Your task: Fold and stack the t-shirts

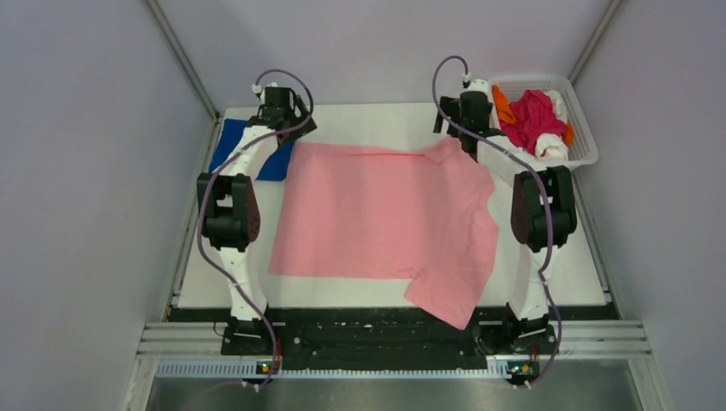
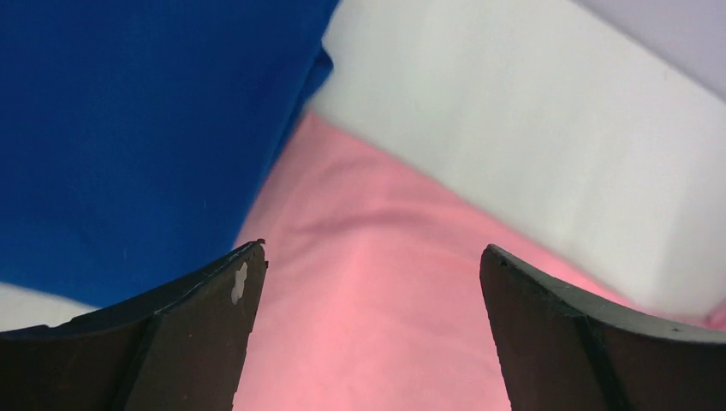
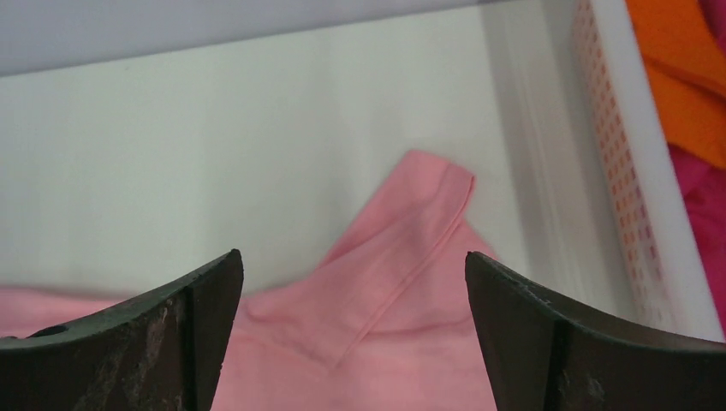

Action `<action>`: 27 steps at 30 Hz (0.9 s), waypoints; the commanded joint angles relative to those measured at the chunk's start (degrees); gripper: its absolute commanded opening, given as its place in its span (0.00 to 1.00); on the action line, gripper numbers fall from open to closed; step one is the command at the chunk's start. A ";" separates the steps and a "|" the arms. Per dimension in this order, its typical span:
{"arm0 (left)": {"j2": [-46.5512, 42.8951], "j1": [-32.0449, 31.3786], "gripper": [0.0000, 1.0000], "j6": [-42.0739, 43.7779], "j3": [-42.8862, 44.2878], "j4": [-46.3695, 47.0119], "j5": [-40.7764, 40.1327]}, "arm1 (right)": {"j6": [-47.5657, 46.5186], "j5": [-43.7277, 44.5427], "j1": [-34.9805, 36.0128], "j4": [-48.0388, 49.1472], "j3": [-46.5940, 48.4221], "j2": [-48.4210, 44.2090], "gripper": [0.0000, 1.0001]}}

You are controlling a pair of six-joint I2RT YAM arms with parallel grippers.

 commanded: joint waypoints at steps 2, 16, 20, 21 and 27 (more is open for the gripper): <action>-14.18 -2.44 0.99 -2.52 -16.56 7.09 7.93 | 11.94 -13.29 -0.14 -5.10 -7.47 -7.86 0.99; -21.05 -6.61 0.99 -3.87 -34.32 8.62 12.91 | 17.64 -20.01 -0.08 0.01 -3.60 3.28 0.99; -20.19 -6.56 0.99 -3.65 -34.27 6.92 11.55 | 18.40 -19.24 -0.09 -0.46 -3.52 4.70 0.99; -20.20 -6.55 0.99 -3.55 -34.25 6.81 11.19 | 18.50 -19.21 -0.12 -0.07 -3.98 4.60 0.99; -19.82 -6.55 0.99 -3.10 -34.42 6.58 10.28 | 19.77 -19.93 -0.10 6.03 -4.64 5.88 0.99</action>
